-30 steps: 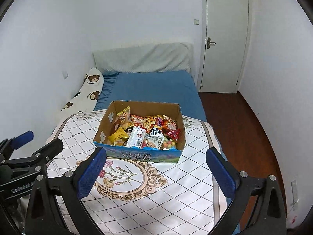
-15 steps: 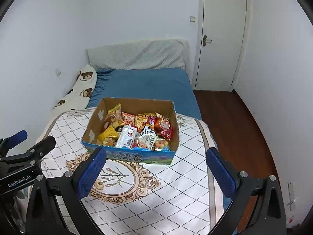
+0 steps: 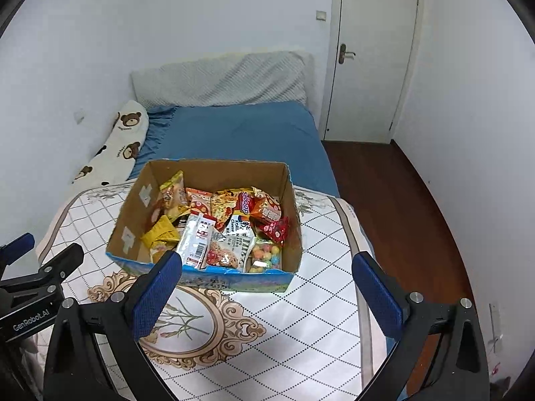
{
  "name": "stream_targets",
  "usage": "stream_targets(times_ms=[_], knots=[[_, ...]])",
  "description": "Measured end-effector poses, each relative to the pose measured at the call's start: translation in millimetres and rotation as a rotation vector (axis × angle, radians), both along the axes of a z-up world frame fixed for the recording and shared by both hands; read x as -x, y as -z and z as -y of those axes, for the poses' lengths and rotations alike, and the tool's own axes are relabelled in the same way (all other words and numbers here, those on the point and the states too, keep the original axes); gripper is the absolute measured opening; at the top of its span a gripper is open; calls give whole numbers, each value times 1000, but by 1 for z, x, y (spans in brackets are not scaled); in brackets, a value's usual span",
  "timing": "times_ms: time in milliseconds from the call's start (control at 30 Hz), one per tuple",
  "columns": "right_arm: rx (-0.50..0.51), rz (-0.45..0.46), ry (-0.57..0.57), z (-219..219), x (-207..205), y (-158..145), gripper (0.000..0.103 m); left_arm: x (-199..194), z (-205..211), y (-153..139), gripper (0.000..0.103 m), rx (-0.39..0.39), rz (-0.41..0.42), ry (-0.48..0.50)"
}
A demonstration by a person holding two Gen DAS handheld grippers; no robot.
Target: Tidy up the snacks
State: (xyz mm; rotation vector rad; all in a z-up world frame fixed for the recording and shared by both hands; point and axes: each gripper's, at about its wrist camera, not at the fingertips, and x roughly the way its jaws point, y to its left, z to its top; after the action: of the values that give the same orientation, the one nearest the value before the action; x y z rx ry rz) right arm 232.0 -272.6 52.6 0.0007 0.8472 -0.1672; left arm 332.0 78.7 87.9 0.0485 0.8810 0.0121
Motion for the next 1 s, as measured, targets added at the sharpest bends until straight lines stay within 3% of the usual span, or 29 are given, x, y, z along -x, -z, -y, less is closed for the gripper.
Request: stream_targets(times_ms=[400,1000], knots=[[-6,-53,14,2,-27,28,103,-24,5,18,103,-5,-39,18],[-11,-59,17,1,-30,25,103,-26,7,19,103,-8,-34,18]])
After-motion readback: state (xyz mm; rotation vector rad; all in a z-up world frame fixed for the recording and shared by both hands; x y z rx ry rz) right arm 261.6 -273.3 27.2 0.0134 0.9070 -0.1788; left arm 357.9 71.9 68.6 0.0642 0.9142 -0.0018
